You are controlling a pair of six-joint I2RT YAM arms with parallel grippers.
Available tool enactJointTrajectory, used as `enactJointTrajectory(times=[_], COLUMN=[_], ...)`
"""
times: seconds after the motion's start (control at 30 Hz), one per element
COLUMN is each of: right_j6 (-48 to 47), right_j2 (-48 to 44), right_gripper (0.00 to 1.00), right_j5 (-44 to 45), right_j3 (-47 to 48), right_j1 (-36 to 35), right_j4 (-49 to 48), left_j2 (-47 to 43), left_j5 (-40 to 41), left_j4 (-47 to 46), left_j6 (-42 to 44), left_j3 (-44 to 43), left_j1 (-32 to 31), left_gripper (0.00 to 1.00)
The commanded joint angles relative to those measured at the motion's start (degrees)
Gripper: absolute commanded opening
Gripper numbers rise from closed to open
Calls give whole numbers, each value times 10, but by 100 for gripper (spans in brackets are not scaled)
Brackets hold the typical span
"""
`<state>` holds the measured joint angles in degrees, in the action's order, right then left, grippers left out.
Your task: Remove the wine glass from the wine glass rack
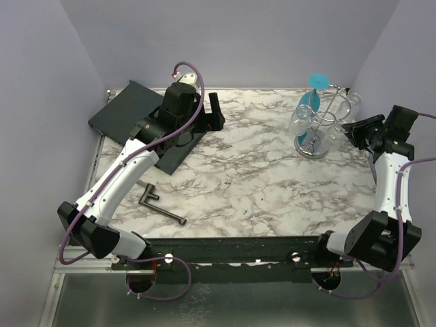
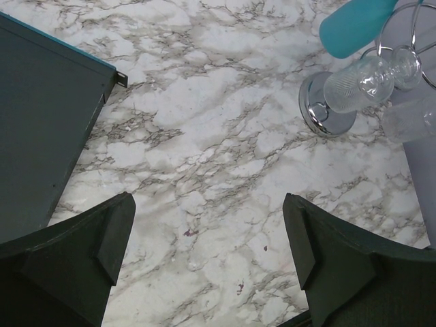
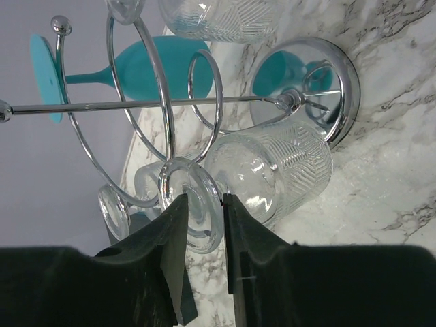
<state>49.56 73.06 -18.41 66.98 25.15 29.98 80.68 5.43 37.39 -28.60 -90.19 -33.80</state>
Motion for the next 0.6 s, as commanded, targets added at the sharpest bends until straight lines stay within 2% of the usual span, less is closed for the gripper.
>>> enactJointTrajectory(times=[0.0,0.17,0.57], right_j6=[12,11,3], right_j2=[-12,-17,-38], right_gripper=[30,28,15], right_j5=[-8,1,12], right_j3=[-10,-6,-8], right_j1=[3,3,12], right_j4=[-10,0,15], left_j2=[-4,0,8], left_j5=[-13,-18,-30], left_j4=[-8,-7,-7], left_j6=[7,7,1], left_j3=[-4,-8,-13], left_j1=[3,4,4], left_gripper=[99,99,99])
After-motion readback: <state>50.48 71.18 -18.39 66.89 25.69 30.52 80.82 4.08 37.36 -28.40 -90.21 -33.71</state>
